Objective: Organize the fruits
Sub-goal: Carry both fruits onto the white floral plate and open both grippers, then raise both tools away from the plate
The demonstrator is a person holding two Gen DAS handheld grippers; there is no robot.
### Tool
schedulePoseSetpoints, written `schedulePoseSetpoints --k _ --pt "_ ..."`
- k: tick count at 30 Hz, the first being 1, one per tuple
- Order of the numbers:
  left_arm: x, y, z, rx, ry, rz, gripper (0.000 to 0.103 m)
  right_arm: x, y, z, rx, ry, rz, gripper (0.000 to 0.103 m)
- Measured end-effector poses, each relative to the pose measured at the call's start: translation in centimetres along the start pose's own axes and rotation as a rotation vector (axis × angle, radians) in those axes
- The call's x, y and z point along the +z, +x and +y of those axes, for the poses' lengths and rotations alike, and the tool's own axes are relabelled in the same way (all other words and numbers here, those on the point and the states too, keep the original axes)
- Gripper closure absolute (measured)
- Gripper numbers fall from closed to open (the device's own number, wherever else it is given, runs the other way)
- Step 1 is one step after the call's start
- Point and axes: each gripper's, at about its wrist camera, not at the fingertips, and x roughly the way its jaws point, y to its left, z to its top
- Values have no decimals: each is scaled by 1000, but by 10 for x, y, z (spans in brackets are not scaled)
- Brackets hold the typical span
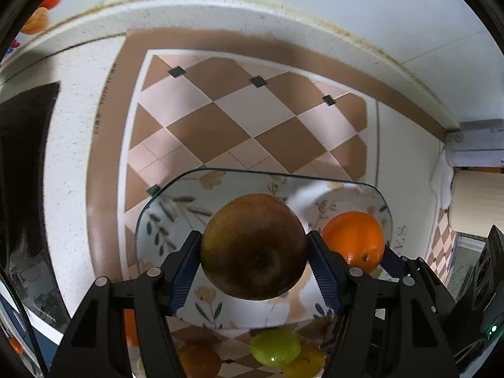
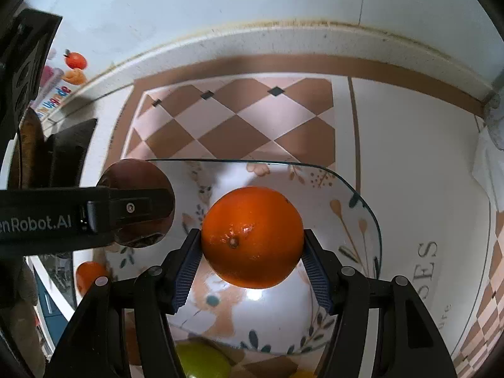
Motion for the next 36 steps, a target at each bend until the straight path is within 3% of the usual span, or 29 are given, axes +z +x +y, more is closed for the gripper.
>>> schedulePoseSetpoints --k 8,14,18,20,27,32,36 --pt "10 22 -1 43 4 48 38 7 11 -3 -2 -23 18 37" --pt "16 28 -3 49 -14 55 38 8 5 -4 16 -3 33 18" --pt "19 18 3 41 -23 30 18 3 -7 -4 -12 8 29 11" --pt "18 10 7 54 -14 18 15 -2 -14 -5 -32 19 31 11" --pt "-13 -22 16 109 16 -87 15 -33 -45 -4 -114 30 15 11" --pt "-56 -51 23 193 31 -203 15 -60 -64 2 -132 48 -1 11" --pt "-86 -73 28 215 32 -274 15 -84 -87 6 -156 48 -39 11"
